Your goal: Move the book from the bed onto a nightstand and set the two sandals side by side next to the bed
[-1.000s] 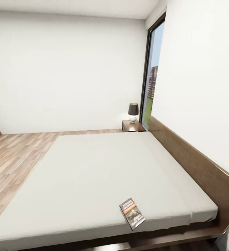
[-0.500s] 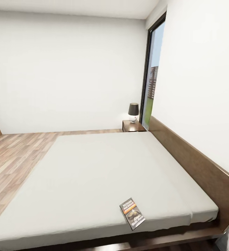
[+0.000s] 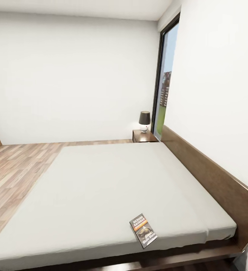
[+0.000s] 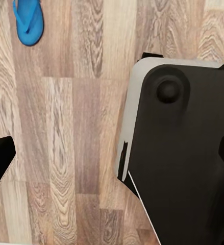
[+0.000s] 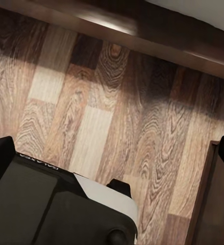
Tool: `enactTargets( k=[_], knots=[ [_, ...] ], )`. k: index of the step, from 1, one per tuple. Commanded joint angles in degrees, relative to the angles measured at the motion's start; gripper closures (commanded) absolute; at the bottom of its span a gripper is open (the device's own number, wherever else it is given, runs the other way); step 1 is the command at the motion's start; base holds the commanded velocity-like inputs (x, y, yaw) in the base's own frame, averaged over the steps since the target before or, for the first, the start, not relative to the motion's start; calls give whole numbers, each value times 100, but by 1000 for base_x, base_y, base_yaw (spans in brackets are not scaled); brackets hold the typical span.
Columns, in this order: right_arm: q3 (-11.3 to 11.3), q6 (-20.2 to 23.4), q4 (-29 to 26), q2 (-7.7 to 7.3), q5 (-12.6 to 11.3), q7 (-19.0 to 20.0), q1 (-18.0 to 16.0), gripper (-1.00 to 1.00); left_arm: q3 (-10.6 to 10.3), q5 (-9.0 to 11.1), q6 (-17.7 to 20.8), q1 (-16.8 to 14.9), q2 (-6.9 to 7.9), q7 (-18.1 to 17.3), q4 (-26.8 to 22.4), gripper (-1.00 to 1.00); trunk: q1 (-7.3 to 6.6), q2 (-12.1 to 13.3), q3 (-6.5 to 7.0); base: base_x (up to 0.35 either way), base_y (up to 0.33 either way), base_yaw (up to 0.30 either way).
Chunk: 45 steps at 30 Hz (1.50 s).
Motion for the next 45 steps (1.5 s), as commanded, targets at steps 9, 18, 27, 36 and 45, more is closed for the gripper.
enactTargets(
  k=[9, 18, 27, 36, 45],
  knots=[
    [17, -46, 53, -28, -71, -77, -7, -100, 43, 125, 340, 0, 359, -357, -1095, -100, 3, -12, -13, 0, 0, 0],
    [20, -54, 80, -61, -63, -90, -7, -100, 68, 680, 2303, 128, 1443, -1537, -3605, -100, 3, -12, -13, 0, 0, 0],
    [5, -55, 76, -97, -65, -91, -10, -100, 1289, 818, 4679, 312, 1944, -1967, -6838, -100, 3, -12, -13, 0, 0, 0],
    [-6, -60, 66, -221, -87, -47, -17, -100, 3375, 860, 6567, 408, 2419, -2506, -8699, -100, 3, -12, -13, 0, 0, 0],
    [-37, -22, 203, -422, -219, 539, -18, -100, 3844, 857, 6849, -48, 2901, -2646, -8947, -100, 3, -12, -13, 0, 0, 0]
  ],
)
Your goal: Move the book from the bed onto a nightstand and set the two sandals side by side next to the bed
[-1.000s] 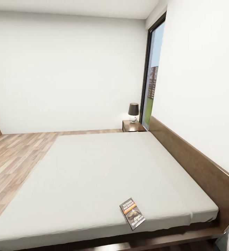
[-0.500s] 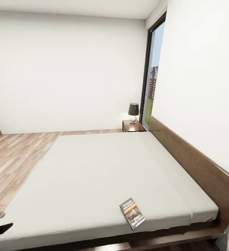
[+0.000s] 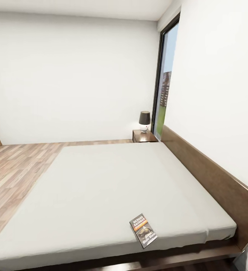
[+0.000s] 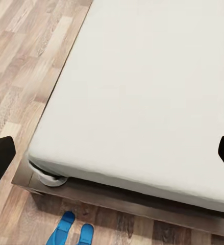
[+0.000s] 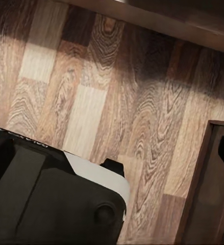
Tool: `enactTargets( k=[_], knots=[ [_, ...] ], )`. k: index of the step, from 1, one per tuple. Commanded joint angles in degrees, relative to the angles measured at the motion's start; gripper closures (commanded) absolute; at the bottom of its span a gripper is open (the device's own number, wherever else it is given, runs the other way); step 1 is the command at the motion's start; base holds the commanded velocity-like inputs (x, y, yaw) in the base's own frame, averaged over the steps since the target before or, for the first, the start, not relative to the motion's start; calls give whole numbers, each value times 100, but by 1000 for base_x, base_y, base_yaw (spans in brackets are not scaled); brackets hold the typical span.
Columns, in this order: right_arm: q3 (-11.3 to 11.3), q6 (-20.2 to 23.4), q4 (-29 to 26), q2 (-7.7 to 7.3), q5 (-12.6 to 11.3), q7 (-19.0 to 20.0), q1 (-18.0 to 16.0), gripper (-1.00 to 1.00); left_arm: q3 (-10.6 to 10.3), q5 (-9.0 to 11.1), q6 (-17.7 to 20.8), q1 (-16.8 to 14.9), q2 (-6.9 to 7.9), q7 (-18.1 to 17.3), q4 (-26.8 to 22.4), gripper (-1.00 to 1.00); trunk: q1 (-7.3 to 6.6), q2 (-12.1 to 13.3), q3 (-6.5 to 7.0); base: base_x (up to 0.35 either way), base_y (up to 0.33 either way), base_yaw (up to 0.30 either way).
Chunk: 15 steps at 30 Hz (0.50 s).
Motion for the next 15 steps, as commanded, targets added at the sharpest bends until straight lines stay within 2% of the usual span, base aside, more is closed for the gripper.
enactTargets(
  k=[1, 8, 13, 15],
  knots=[
    [-42, -12, 94, -116, -244, 286, -9, -100, 31, -7, 36, -76, 20, -30, -11, -100, 3, -12, -13, 0, 0, 0],
    [-410, -3, 241, -647, -995, 1221, -12, -100, 68, -23, -60, -178, 46, -9, -14, -100, 3, -12, -13, 0, 0, 0],
    [-532, -22, 274, -817, -1251, 1786, -13, -100, 74, -28, -130, -198, 52, -7, -15, -100, 3, -12, -13, 0, 0, 0],
    [-614, -26, 288, -840, -1292, 1886, -13, -100, 76, -40, -139, -201, 52, 14, -5, -100, 3, -12, -13, 0, 0, 0]
  ],
)
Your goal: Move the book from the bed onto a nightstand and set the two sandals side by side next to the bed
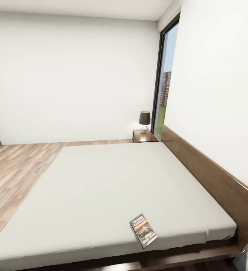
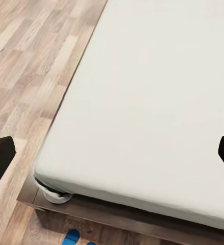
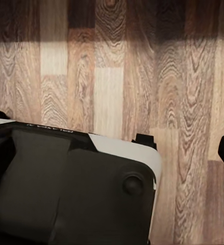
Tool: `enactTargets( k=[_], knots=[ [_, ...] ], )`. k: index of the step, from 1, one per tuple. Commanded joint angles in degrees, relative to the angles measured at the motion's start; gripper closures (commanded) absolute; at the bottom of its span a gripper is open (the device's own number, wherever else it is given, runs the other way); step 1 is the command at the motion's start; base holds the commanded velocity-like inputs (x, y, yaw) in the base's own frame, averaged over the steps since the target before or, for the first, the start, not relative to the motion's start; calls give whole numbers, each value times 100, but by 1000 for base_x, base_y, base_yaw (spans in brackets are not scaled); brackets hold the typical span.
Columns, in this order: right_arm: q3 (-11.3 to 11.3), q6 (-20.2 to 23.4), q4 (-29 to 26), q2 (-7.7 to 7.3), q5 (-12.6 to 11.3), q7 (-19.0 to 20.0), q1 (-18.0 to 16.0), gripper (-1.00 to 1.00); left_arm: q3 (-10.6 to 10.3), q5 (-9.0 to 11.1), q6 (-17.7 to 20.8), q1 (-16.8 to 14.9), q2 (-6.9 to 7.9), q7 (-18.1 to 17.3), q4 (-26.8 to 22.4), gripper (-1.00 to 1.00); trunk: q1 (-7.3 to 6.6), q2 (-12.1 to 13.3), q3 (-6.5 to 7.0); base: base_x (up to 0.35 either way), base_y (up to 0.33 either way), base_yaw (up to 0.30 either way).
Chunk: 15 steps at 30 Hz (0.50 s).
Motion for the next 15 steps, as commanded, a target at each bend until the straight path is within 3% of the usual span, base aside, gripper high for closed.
enactTargets(
  k=[1, 10, 15],
  knots=[
    [-4, -24, 19, -12, -77, 54, -6, -100, 7, -4, 33, -9, 1, 2, 13, -100, 3, -13, -13, 0, 0, 0],
    [-354, -49, 177, -51, -143, 181, -5, -100, 5, 9, 36, -20, -5, 740, 81, -100, 3, -13, -13, 0, 0, 0],
    [-446, -49, 202, -63, -157, 209, -2, -100, 2, 27, 34, -21, -15, 905, 84, -100, 3, -13, -13, 0, 0, 0]
  ],
)
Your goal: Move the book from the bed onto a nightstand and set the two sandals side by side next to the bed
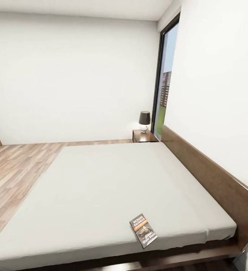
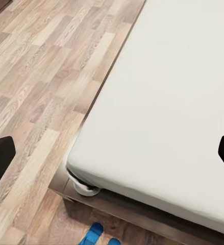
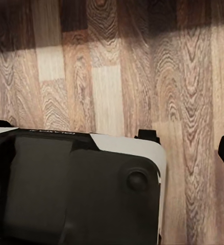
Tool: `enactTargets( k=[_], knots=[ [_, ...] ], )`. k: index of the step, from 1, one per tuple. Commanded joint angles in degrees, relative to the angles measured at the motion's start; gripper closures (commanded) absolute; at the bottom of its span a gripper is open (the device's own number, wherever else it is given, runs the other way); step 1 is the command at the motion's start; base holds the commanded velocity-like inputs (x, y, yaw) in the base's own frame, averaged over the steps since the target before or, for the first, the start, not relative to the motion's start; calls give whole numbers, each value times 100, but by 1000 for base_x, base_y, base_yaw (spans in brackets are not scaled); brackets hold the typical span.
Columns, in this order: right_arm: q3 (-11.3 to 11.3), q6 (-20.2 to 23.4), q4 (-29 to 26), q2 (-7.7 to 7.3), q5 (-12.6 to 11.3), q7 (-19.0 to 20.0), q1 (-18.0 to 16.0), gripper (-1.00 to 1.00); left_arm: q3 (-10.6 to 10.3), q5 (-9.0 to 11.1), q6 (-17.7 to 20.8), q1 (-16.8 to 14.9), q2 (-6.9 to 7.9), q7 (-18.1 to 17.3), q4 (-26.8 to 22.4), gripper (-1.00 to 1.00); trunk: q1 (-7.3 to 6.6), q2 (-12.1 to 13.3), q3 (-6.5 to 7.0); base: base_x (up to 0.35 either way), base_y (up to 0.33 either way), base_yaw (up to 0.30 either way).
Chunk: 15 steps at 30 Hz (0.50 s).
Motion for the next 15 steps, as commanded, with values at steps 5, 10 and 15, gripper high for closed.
enactTargets(
  k=[5, 10, 15],
  knots=[
    [-187, -20, 80, -30, -257, 486, -2, -100, 6, 14, 31, -9, -16, 45, -8, -100, 3, -13, -13, 0, 0, 0],
    [-350, -28, 276, -119, -573, 1486, 5, -100, 6, 20, 24, -9, -23, 57, -14, -100, 3, -13, -13, 0, 0, 0],
    [-458, -33, 403, -262, -1261, 2204, 13, -100, 6, 27, 15, -9, -31, 51, -17, -100, 3, -13, -13, 0, 0, 0]
  ],
)
